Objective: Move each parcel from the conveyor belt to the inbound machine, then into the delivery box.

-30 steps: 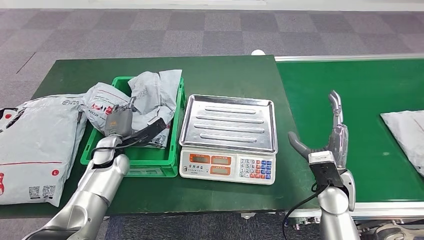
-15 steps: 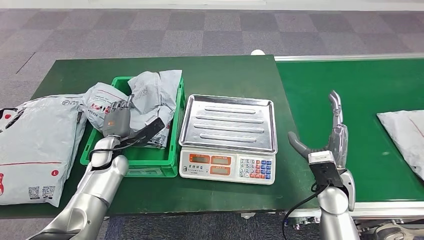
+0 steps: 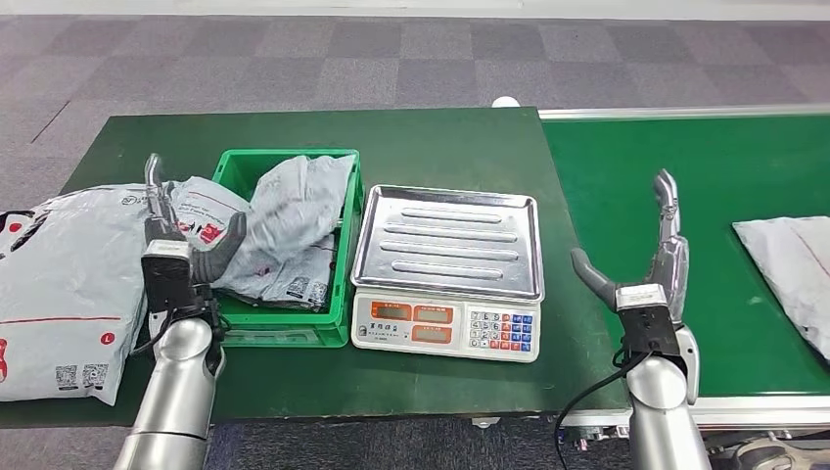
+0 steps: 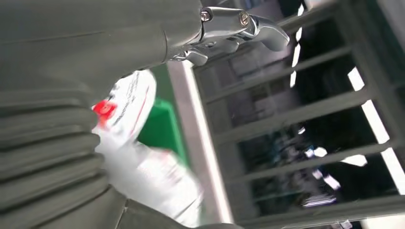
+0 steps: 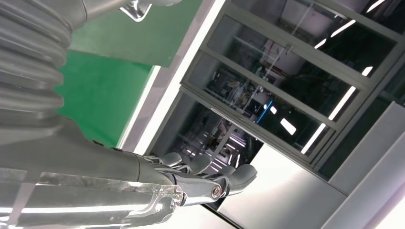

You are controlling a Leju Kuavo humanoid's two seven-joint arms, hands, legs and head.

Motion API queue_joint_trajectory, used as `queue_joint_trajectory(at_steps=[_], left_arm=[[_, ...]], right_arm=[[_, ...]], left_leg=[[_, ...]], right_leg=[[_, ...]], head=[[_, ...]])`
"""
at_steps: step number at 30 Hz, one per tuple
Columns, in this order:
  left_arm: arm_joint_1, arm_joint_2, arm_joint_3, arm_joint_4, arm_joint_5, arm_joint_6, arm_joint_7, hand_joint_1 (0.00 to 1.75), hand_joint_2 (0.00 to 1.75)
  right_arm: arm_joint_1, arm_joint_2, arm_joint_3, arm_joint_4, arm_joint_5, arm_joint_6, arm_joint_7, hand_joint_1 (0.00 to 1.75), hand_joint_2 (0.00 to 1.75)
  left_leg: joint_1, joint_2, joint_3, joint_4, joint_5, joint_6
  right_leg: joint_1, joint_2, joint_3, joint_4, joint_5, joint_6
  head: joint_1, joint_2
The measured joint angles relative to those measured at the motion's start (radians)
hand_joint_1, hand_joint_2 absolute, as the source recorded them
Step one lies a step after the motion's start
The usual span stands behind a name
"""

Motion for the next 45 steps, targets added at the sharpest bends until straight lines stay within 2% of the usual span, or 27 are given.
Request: queue_joint_trajectory(at_steps=[6, 10, 12, 15, 16, 17, 20, 21, 22, 26, 28, 33, 45], left_arm=[[0.033, -0.007, -0.008, -0.094, 0.055, 0.019, -0.026, 0.00, 0.00], [0.045, -0.008, -0.015, -0.130, 0.081, 0.005, -0.027, 0.00, 1.75], [0.052, -0.007, -0.026, -0.149, 0.147, -0.104, -0.027, 0.00, 1.75], [0.063, -0.003, -0.055, -0.160, 0.197, -0.339, -0.027, 0.00, 1.75], [0.063, -0.003, -0.064, -0.153, 0.165, -0.361, -0.027, 0.00, 1.75], [0.060, -0.002, -0.072, -0.139, 0.122, -0.344, -0.026, 0.00, 1.75], [0.048, -0.002, -0.089, -0.077, 0.041, -0.239, -0.023, 0.00, 1.75], [0.047, -0.002, -0.092, -0.065, 0.065, -0.262, -0.023, 0.00, 1.75], [0.048, -0.002, -0.097, -0.060, 0.107, -0.325, -0.023, 0.00, 1.75], [0.069, -0.001, -0.145, -0.085, 0.216, -0.692, -0.027, 0.00, 1.75], [0.084, 0.002, -0.190, -0.100, 0.210, -0.783, -0.027, 0.00, 1.75], [0.100, 0.020, -0.281, -0.086, 0.217, -0.849, -0.027, 0.00, 1.75], [0.076, 0.007, -0.311, -0.004, 0.215, -0.847, -0.026, 0.00, 1.75]], right_arm=[[0.000, -0.007, 0.012, 0.006, -0.001, -0.004, -0.003, 0.00, 1.75], [-0.001, -0.012, 0.015, 0.007, -0.003, -0.004, -0.003, 0.00, 1.75], [-0.003, -0.014, 0.018, 0.011, -0.008, 0.000, -0.003, 0.00, 1.75], [-0.019, -0.019, 0.023, 0.026, -0.016, 0.009, -0.004, 0.00, 1.75], [-0.024, -0.020, 0.025, 0.031, -0.017, 0.010, -0.004, 0.00, 1.75], [-0.026, -0.021, 0.026, 0.035, -0.018, 0.010, -0.005, 0.00, 1.75], [-0.025, -0.022, 0.027, 0.037, -0.019, 0.008, -0.006, 0.00, 1.75], [-0.024, -0.023, 0.027, 0.037, -0.019, 0.010, -0.005, 0.00, 1.75], [-0.025, -0.023, 0.028, 0.038, -0.019, 0.013, -0.005, 0.00, 1.75], [-0.045, -0.023, 0.034, 0.058, -0.024, 0.032, -0.005, 0.00, 1.75], [-0.057, -0.023, 0.037, 0.075, -0.036, 0.048, -0.006, 0.00, 1.75], [-0.071, -0.023, 0.039, 0.121, -0.062, 0.102, -0.007, 0.00, 1.75], [-0.080, -0.025, 0.039, 0.165, -0.068, 0.111, 0.000, 0.00, 1.75]], left_leg=[[0.000, 0.000, 0.000, 0.000, 0.000, 0.000], [0.000, 0.000, 0.000, 0.000, 0.000, 0.000], [0.000, 0.000, 0.000, 0.000, 0.000, 0.000], [0.000, 0.000, 0.000, 0.000, 0.000, 0.000], [0.000, 0.000, 0.000, 0.000, 0.000, 0.000], [0.000, 0.000, 0.000, 0.000, 0.000, 0.000], [0.000, 0.000, 0.001, 0.000, 0.000, 0.000], [0.000, 0.000, 0.001, 0.000, 0.000, 0.000], [0.000, 0.001, 0.000, 0.000, 0.000, 0.000], [0.000, 0.000, 0.000, 0.000, 0.000, 0.000], [0.000, 0.000, 0.000, 0.000, -0.001, 0.000], [0.000, 0.000, 0.000, 0.000, -0.001, 0.000], [0.000, 0.000, 0.000, 0.000, -0.001, 0.000]], right_leg=[[0.000, 0.000, 0.000, 0.000, 0.000, 0.000], [0.000, 0.000, 0.000, 0.000, 0.000, 0.000], [0.000, 0.000, 0.000, 0.000, 0.000, 0.000], [0.000, -0.001, 0.000, 0.000, 0.000, 0.000], [0.000, -0.001, 0.000, 0.000, 0.000, 0.000], [0.000, -0.001, 0.000, 0.000, 0.000, 0.000], [0.000, 0.000, 0.000, 0.000, 0.000, 0.000], [0.000, 0.001, 0.000, 0.000, 0.000, 0.000], [0.000, 0.001, 0.000, 0.000, 0.000, 0.000], [0.000, 0.001, 0.000, 0.000, 0.000, 0.000], [0.000, 0.001, 0.000, 0.000, 0.000, 0.000], [0.000, 0.000, -0.001, 0.000, -0.001, 0.000], [0.000, 0.001, 0.000, 0.000, -0.001, 0.000]], head=[[0.000, 0.000], [0.000, 0.000], [0.000, 0.000], [0.000, 0.000], [0.000, 0.000], [0.000, 0.000], [0.000, 0.000], [0.000, 0.000], [0.000, 0.000], [0.000, 0.000], [0.000, 0.000], [0.000, 0.000], [0.000, 0.000]])
